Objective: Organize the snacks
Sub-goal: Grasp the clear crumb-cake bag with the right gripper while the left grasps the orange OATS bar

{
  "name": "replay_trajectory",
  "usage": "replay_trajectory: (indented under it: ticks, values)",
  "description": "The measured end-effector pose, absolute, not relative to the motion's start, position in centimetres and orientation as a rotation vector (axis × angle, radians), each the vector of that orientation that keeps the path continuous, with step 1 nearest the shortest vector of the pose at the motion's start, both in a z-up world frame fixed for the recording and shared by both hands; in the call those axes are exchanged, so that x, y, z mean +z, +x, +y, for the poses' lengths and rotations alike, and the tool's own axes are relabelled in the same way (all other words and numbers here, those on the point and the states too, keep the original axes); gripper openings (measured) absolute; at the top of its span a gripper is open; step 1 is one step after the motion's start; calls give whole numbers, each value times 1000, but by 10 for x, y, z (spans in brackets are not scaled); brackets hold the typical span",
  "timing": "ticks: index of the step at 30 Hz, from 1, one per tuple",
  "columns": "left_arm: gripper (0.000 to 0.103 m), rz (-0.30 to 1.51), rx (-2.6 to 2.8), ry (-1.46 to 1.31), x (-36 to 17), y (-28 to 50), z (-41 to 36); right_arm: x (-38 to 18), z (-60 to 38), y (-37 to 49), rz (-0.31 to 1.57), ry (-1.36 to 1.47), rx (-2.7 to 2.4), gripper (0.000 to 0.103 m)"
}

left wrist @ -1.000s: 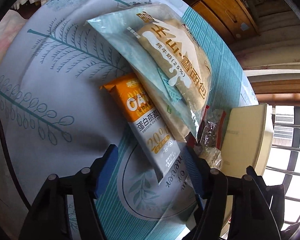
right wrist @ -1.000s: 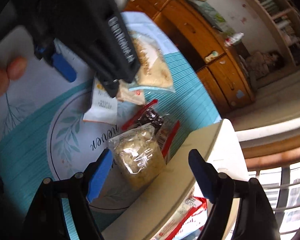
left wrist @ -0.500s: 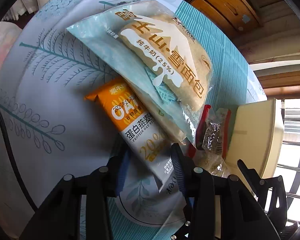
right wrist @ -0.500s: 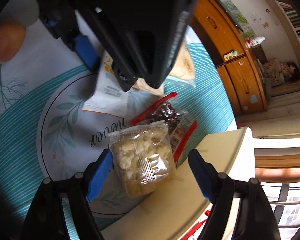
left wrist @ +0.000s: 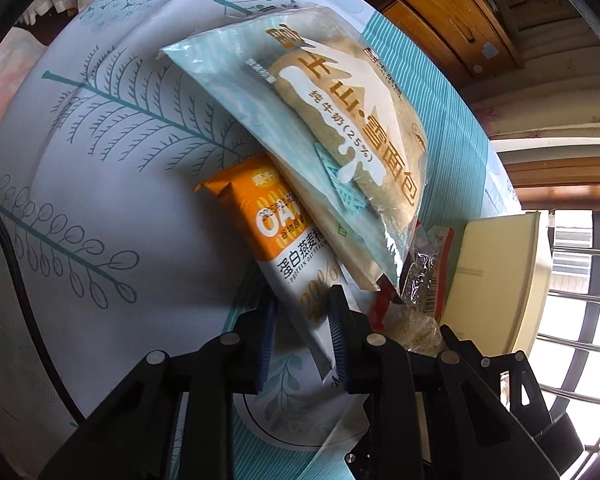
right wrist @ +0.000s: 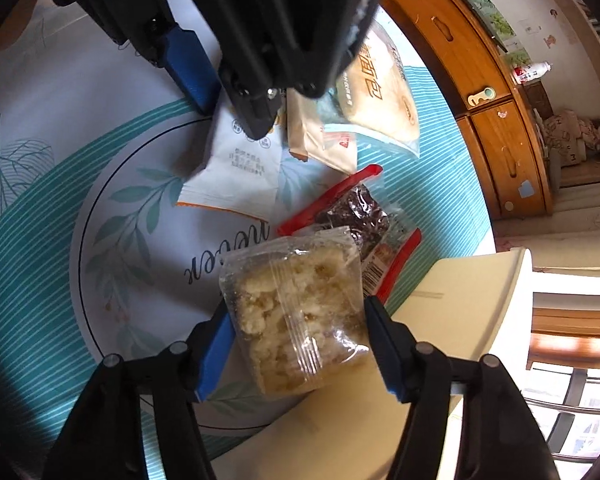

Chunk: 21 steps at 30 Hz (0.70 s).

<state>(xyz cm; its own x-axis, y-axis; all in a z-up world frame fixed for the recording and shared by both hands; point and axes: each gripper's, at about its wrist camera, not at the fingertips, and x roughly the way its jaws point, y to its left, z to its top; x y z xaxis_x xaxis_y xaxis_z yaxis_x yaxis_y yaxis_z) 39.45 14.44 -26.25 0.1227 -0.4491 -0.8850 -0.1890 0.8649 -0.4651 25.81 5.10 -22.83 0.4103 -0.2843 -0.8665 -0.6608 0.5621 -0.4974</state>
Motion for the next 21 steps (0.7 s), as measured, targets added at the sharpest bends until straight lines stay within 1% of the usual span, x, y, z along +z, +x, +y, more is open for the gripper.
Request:
replay_trajectory:
  ticks: [9,16,21]
  values:
    - [17,1466,-207,-570,-260,389,160,-229,49,267,1199,-972,264,60]
    - [16,1473,-226,-583,-258,380,170,-228,49,263,1240,-927,230,59]
    - [15,1484,-249,-592,-257,372,179,-227,49,262,1291,-842,181,59]
